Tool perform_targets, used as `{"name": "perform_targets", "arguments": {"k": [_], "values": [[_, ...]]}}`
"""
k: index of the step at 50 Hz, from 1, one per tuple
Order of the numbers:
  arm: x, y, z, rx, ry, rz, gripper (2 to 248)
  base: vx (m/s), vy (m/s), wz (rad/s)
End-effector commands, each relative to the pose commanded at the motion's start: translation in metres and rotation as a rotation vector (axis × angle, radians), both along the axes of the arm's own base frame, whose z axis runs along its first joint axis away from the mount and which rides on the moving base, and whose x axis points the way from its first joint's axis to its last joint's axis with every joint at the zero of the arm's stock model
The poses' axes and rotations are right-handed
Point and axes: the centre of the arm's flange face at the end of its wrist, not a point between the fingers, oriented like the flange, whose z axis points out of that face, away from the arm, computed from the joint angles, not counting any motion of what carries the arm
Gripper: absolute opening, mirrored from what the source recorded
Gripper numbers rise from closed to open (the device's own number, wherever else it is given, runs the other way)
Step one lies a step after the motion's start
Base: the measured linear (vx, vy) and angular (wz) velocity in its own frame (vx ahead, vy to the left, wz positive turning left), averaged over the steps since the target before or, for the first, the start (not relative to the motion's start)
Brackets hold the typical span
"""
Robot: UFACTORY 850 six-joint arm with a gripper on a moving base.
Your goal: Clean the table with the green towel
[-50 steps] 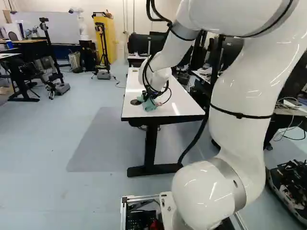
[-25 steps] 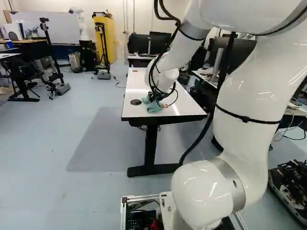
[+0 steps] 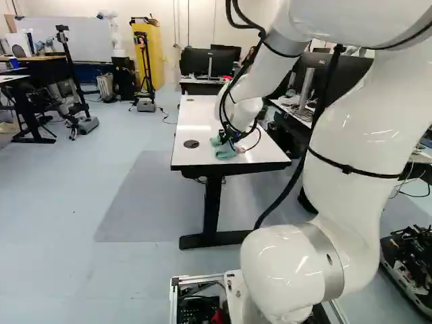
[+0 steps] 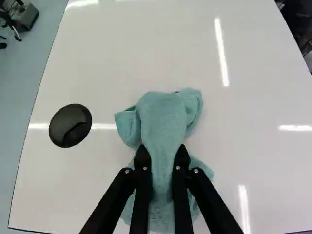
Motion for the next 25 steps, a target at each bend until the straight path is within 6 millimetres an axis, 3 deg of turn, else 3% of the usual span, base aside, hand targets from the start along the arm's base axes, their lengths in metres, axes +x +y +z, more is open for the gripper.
{"name": "perform_targets", "arguments": {"k": [12, 25], "values": [[0.004, -0.020, 0.000, 0.000, -0.001, -0.042, 48, 0.000, 0.000, 0.000], [0.024, -0.032, 0.000, 0.000, -0.008, -0.066, 48, 0.000, 0.000, 0.000]]}}
